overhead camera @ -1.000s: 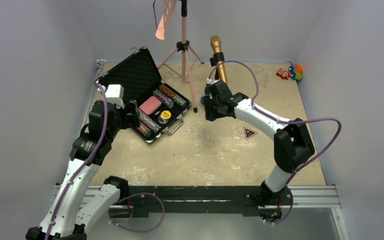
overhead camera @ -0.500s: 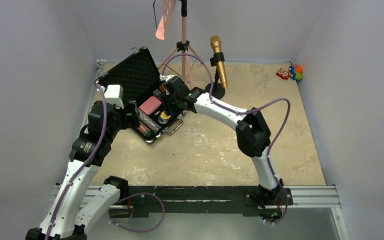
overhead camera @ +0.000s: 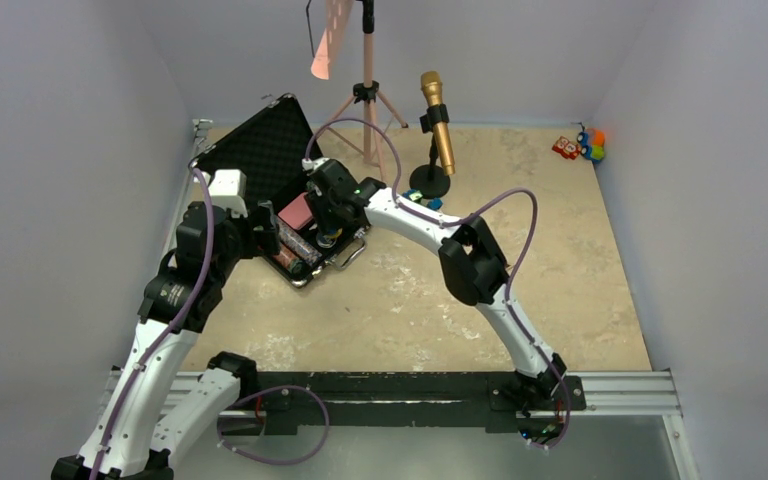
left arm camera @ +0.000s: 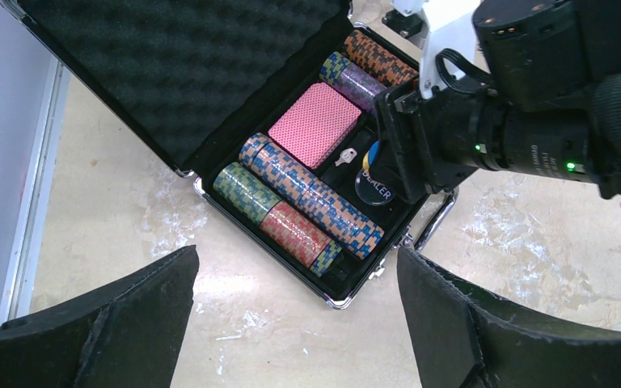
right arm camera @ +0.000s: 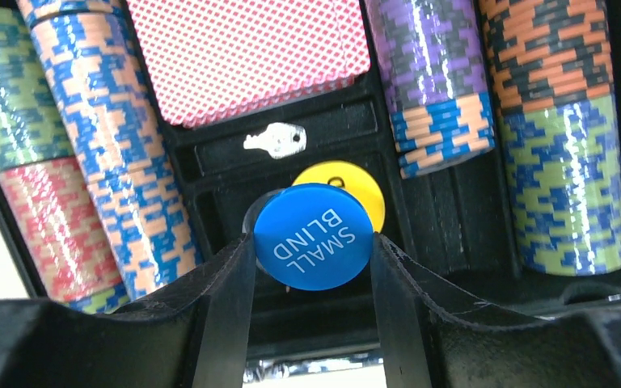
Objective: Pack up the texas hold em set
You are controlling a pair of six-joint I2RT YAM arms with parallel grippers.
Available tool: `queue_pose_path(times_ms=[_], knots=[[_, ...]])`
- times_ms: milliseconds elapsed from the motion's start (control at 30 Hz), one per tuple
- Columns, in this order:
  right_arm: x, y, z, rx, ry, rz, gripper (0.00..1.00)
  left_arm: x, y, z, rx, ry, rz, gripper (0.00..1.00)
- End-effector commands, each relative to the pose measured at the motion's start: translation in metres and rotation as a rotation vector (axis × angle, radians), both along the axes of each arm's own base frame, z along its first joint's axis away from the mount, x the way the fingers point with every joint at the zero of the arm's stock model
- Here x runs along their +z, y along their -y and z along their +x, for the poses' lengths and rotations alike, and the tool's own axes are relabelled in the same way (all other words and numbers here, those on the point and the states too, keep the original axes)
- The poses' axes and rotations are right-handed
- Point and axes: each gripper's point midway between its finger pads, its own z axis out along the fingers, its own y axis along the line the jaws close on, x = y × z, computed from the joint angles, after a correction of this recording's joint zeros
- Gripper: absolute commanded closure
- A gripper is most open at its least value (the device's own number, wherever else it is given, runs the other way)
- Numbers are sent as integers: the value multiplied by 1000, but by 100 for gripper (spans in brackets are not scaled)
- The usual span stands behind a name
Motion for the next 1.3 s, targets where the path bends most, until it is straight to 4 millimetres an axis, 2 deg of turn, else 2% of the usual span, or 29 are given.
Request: queue_pose_path(times_ms=[0, 200, 433, 567, 733, 933, 1133, 1267], knots=[[17, -10, 15, 2, 54, 12, 75, 8, 2, 4, 2, 37, -28, 4], [3, -6, 12, 2, 31, -19, 75, 8, 2, 4, 3, 36, -27, 4], [-4, -4, 10, -1, 18, -33, 70, 7, 2, 4, 3, 34, -26, 4], [-6, -3, 10, 0, 16, -39, 61, 7, 2, 4, 3, 34, -26, 4], [-5, -1, 10, 1, 20, -45, 43, 7, 2, 4, 4, 34, -24, 4], [-2, -1, 10, 4, 29, -43, 34, 7, 2, 4, 4, 35, -24, 4], [18, -2, 11, 16, 63, -15, 30, 8, 1, 4, 5, 35, -24, 4], [50, -4, 5, 48, 96, 45, 27, 7, 1, 4, 6, 34, -23, 4]])
